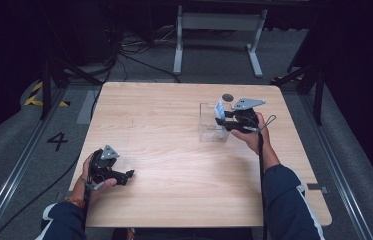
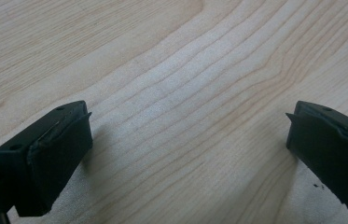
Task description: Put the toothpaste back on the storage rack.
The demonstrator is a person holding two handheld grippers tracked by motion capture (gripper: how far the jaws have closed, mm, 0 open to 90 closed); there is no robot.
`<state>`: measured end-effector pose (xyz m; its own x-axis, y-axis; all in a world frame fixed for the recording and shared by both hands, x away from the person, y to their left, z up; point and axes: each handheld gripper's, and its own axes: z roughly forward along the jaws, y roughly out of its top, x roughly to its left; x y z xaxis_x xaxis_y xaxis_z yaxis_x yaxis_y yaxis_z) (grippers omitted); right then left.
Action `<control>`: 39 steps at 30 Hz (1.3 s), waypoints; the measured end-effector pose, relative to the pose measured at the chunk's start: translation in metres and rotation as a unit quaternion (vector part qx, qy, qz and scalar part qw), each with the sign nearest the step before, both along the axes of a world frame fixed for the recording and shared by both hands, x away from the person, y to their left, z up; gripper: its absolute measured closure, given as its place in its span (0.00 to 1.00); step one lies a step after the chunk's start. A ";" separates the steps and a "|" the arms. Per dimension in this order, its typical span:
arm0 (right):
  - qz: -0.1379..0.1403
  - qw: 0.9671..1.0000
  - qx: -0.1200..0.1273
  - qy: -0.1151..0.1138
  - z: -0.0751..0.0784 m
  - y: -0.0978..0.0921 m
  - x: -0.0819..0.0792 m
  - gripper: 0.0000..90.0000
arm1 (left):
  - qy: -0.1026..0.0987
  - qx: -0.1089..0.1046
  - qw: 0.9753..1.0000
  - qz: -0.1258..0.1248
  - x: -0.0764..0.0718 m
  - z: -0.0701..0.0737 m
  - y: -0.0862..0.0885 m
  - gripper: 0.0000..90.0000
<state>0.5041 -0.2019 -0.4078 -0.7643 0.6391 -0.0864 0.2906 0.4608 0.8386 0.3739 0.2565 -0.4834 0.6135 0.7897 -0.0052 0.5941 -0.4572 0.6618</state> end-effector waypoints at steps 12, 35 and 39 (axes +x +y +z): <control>0.001 1.000 -0.006 0.007 -0.004 0.002 0.001 0.60 | 0.000 0.001 1.000 0.000 0.000 0.000 0.000 0.01; 0.005 1.000 0.007 -0.006 0.000 0.007 -0.008 0.59 | 0.000 0.001 1.000 0.000 0.000 0.000 0.000 0.01; 0.007 1.000 0.000 -0.009 0.003 0.007 -0.013 0.57 | 0.000 0.000 1.000 0.002 0.000 0.000 0.000 0.01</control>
<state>0.4915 -0.1954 -0.4048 -0.7721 0.6277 -0.0991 0.2690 0.4642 0.8439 0.3736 0.2562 -0.4834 0.6106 0.7919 -0.0061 0.5962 -0.4546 0.6617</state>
